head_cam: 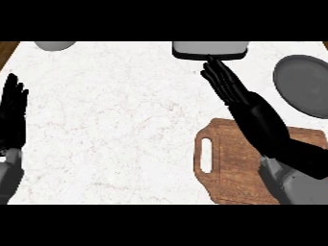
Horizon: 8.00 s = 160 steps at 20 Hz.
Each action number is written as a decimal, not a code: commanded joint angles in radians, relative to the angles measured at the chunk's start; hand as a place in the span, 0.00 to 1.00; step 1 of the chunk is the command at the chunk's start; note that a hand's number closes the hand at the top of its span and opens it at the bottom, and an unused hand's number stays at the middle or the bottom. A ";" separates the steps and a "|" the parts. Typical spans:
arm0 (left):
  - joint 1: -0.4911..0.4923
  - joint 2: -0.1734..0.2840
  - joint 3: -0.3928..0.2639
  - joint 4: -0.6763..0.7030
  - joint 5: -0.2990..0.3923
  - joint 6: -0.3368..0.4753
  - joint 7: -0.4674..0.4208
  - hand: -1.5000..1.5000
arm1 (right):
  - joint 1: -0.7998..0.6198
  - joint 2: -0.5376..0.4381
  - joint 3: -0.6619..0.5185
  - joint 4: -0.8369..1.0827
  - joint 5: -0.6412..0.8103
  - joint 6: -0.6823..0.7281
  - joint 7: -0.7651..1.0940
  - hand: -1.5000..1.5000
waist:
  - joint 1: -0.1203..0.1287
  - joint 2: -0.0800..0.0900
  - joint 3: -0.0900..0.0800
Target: Pick the lemon from the cutting board and place it in the pan
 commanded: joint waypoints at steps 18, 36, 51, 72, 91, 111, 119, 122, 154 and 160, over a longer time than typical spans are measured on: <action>0.062 0.038 -0.262 -0.278 -0.062 -0.280 0.171 0.50 | 0.300 -0.537 -0.194 0.572 0.291 0.159 -0.173 0.00 | -0.011 0.012 -0.009; 0.041 -0.015 -0.262 -0.244 -0.123 -0.280 0.172 0.50 | -0.017 -0.620 0.098 0.278 0.344 0.786 0.559 0.00 | -0.005 0.012 -0.012; 0.070 -0.056 -0.151 -0.266 -0.162 -0.382 0.192 0.50 | 0.061 -0.510 0.031 0.123 0.442 0.875 0.846 0.00 | -0.018 0.012 -0.010; 0.117 -0.179 -0.104 -0.335 -0.282 -0.424 0.252 0.50 | 0.182 -0.405 0.038 0.200 0.788 0.881 0.492 1.00 | -0.012 0.012 -0.010; 0.101 -0.176 -0.028 -0.313 -0.275 -0.467 0.265 0.50 | 0.425 -0.259 -0.011 -0.205 1.002 0.324 0.343 1.00 | -0.051 0.001 -0.008; 0.070 -0.232 -0.021 -0.249 -0.323 -0.497 0.235 0.50 | 0.580 -0.134 -0.389 -0.461 0.932 0.023 0.185 1.00 | -0.026 0.013 -0.009; 0.052 -0.205 0.009 -0.286 -0.307 -0.544 0.263 0.50 | 0.234 -0.180 -0.549 0.040 0.808 0.006 0.031 1.00 | -0.006 0.016 -0.009; 0.089 -0.233 0.001 -0.271 -0.330 -0.531 0.218 0.50 | 0.172 -0.143 -0.518 0.180 0.904 -0.094 -0.021 1.00 | -0.007 0.016 -0.009; 0.055 -0.251 0.004 -0.265 -0.328 -0.601 0.206 0.50 | -0.470 -0.421 -0.705 1.569 0.975 -0.199 -0.404 0.00 | 0.063 0.049 -0.003; 0.013 -0.293 -0.023 -0.259 -0.360 -0.559 0.228 0.50 | -0.490 -0.381 -0.848 1.564 0.826 -0.151 -0.499 0.00 | 0.062 0.061 0.002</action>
